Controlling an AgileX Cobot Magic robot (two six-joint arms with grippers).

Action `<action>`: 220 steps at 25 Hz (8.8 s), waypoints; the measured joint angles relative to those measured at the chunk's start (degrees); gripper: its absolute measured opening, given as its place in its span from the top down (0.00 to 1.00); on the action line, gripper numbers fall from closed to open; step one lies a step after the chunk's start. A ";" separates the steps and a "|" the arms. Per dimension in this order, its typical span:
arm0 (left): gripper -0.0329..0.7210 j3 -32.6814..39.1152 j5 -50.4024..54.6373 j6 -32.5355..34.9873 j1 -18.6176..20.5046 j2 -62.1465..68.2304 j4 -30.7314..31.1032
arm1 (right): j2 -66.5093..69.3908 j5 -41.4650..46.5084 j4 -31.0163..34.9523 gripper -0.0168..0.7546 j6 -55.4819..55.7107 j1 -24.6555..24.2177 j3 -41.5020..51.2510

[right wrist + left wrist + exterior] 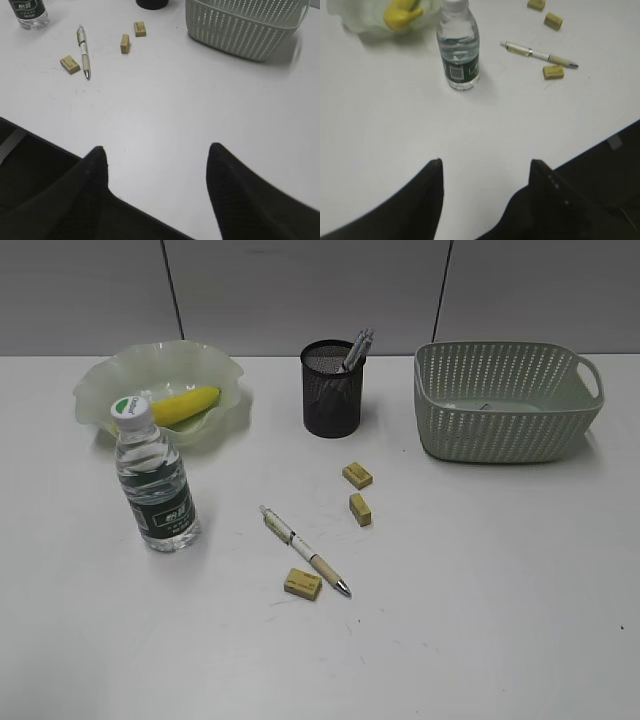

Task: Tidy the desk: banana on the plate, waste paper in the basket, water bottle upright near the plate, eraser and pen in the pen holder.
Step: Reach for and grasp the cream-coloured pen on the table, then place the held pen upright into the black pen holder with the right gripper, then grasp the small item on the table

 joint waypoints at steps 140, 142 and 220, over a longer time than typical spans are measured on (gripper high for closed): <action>0.50 7.98 1.10 -0.52 0.00 -24.94 2.11 | 124.71 -50.70 -3.44 0.68 6.00 1.91 -76.74; 0.50 7.98 1.10 -0.52 0.00 -24.94 2.11 | 124.71 -50.70 -3.44 0.58 6.00 1.91 -76.74; 0.52 -0.15 -9.20 18.58 0.00 21.06 -15.02 | -9.02 2.80 -1.37 0.48 1.13 1.96 0.99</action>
